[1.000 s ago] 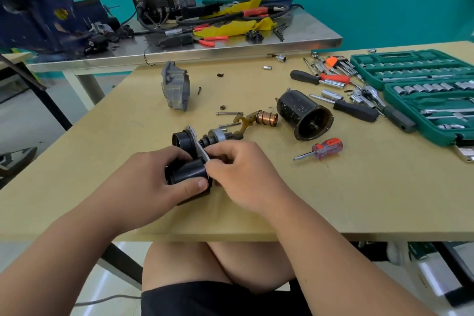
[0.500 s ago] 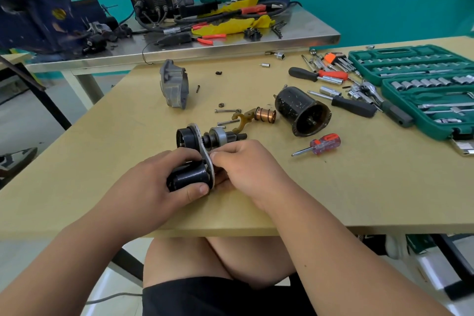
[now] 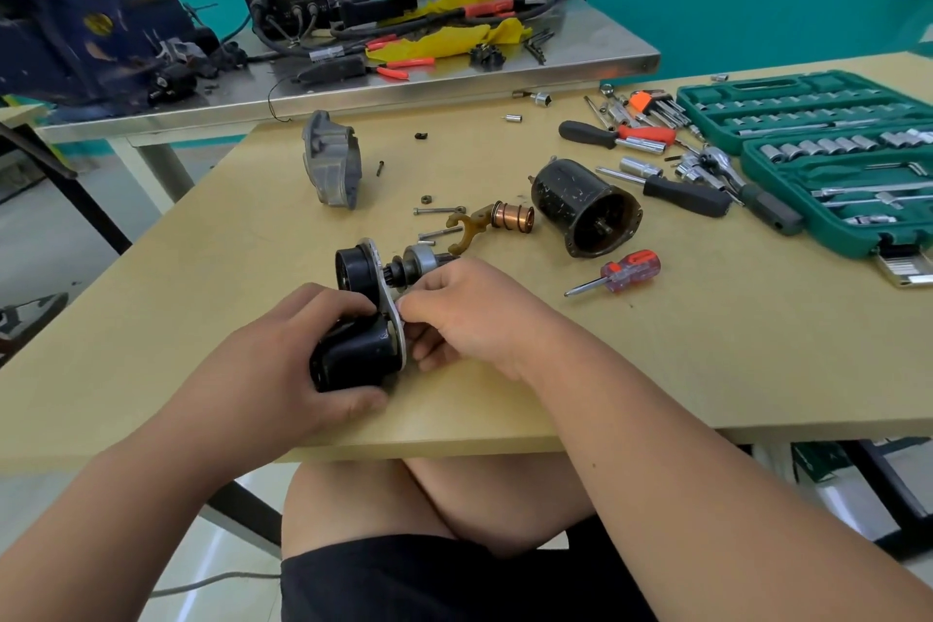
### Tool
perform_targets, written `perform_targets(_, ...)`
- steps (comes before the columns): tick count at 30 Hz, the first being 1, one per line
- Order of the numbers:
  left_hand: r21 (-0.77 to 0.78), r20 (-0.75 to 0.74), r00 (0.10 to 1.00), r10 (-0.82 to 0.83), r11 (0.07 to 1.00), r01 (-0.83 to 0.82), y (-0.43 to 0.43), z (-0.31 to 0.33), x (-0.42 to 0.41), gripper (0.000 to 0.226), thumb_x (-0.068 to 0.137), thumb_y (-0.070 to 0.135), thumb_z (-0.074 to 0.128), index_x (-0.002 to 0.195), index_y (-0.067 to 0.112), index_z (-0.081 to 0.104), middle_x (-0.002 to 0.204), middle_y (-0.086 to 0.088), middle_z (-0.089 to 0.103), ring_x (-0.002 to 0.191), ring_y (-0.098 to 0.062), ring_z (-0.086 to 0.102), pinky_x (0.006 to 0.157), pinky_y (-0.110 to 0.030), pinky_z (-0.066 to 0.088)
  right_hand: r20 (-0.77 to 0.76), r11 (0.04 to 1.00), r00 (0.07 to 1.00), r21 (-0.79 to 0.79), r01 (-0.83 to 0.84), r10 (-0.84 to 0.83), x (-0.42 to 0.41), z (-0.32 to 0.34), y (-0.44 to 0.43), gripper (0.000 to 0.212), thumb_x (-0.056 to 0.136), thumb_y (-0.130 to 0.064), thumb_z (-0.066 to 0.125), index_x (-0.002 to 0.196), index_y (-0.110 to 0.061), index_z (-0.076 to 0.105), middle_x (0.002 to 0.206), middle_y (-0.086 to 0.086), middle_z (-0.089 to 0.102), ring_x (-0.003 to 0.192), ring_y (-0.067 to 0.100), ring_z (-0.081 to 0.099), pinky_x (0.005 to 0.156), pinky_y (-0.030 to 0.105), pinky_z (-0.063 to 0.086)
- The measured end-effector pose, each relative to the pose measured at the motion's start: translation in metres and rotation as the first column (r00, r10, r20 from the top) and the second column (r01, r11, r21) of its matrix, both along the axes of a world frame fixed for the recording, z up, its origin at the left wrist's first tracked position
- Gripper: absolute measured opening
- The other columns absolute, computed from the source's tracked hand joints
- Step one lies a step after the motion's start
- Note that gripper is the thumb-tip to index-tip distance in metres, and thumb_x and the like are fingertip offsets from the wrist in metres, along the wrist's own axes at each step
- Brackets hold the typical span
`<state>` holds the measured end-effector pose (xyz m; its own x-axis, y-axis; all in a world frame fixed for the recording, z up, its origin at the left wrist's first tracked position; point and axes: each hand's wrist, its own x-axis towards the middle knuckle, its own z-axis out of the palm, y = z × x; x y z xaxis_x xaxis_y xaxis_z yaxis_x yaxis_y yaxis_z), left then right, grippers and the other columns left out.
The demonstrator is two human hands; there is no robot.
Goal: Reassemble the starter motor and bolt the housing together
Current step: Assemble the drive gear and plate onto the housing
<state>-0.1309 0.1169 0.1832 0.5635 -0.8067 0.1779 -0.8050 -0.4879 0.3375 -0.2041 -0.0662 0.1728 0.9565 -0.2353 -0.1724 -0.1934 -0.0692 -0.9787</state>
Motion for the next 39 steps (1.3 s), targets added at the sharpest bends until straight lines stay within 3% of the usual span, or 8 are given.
perform_targets(7,-0.102,-0.102,0.995,-0.022,0.995,0.011,0.004,0.0,0.007,0.051,0.059,0.065,0.066,0.107,0.06,0.049,0.106,0.036,0.057,0.097,0.011,0.055,0.075,-0.014,0.042,0.096,0.985,0.995,-0.172,0.008,0.008,-0.004,-0.006,0.004,0.015,0.09,-0.016,0.057,0.081,-0.021,0.067,0.07,0.001,0.067,0.06,0.009,0.063,0.06,0.026,0.057)
perform_targets(12,-0.166,-0.179,0.984,0.002,0.986,-0.032,0.005,0.001,0.012,0.047,0.058,0.058,0.07,0.102,0.052,0.056,0.098,0.033,0.063,0.088,0.007,0.06,0.071,-0.019,0.044,0.123,0.971,0.992,-0.237,0.029,0.001,-0.007,-0.008,0.01,0.016,0.09,-0.022,0.057,0.077,-0.028,0.064,0.071,-0.001,0.068,0.065,0.014,0.066,0.07,0.04,0.06)
perform_targets(16,-0.205,-0.27,0.962,0.022,0.975,-0.08,0.006,-0.001,0.016,0.056,0.054,0.063,0.083,0.1,0.054,0.052,0.095,0.017,0.068,0.08,0.002,0.062,0.068,-0.019,0.047,0.158,0.962,0.987,-0.268,0.061,-0.019,-0.01,-0.009,0.014,0.016,0.091,-0.023,0.057,0.078,-0.031,0.062,0.072,-0.003,0.067,0.067,0.016,0.067,0.07,0.041,0.06)
perform_targets(19,-0.222,-0.324,0.945,0.05,0.967,-0.127,0.009,-0.003,0.021,0.061,0.04,0.068,0.076,0.095,0.05,0.053,0.09,0.001,0.066,0.07,-0.002,0.062,0.063,-0.02,0.047,0.172,0.953,0.985,-0.295,0.071,-0.02,-0.012,-0.009,0.016,0.015,0.091,-0.025,0.056,0.08,-0.032,0.062,0.074,-0.003,0.067,0.07,0.019,0.068,0.07,0.042,0.059)
perform_targets(22,-0.203,-0.365,0.93,0.039,0.972,-0.121,0.013,-0.002,0.028,0.066,0.038,0.071,0.077,0.093,0.043,0.056,0.079,0.003,0.07,0.058,-0.004,0.059,0.061,-0.025,0.049,0.187,0.941,0.982,-0.33,0.074,-0.012,-0.013,-0.009,0.018,0.012,0.091,-0.026,0.056,0.083,-0.031,0.063,0.074,-0.006,0.066,0.071,0.017,0.067,0.071,0.04,0.057)
perform_targets(26,-0.225,-0.406,0.913,0.041,0.964,-0.143,0.019,-0.007,0.034,0.075,0.034,0.079,0.078,0.096,0.041,0.06,0.083,0.007,0.071,0.067,-0.01,0.063,0.069,-0.037,0.051,0.205,0.936,0.979,-0.343,0.072,0.0,-0.013,-0.01,0.021,0.011,0.091,-0.026,0.056,0.087,-0.03,0.066,0.073,-0.006,0.066,0.068,0.016,0.066,0.068,0.038,0.057)
perform_targets(32,-0.276,-0.396,0.918,0.032,0.949,-0.152,0.021,-0.012,0.033,0.073,0.034,0.081,0.076,0.094,0.042,0.062,0.084,0.011,0.068,0.067,-0.005,0.059,0.062,-0.015,0.046,0.235,0.931,0.972,-0.352,0.097,-0.013,-0.012,-0.013,0.023,0.012,0.091,-0.027,0.057,0.082,-0.033,0.062,0.064,-0.011,0.06,0.063,0.012,0.063,0.062,0.033,0.054)
perform_targets(39,-0.373,-0.392,0.92,0.016,0.911,-0.175,0.015,-0.017,0.021,0.052,0.041,0.057,0.077,0.09,0.042,0.066,0.087,0.016,0.07,0.074,0.001,0.064,0.063,-0.006,0.046,0.249,0.917,0.968,-0.379,0.127,-0.031,-0.009,-0.014,0.023,0.01,0.091,-0.027,0.056,0.086,-0.032,0.063,0.061,-0.013,0.058,0.048,0.0,0.05,0.043,0.011,0.037)
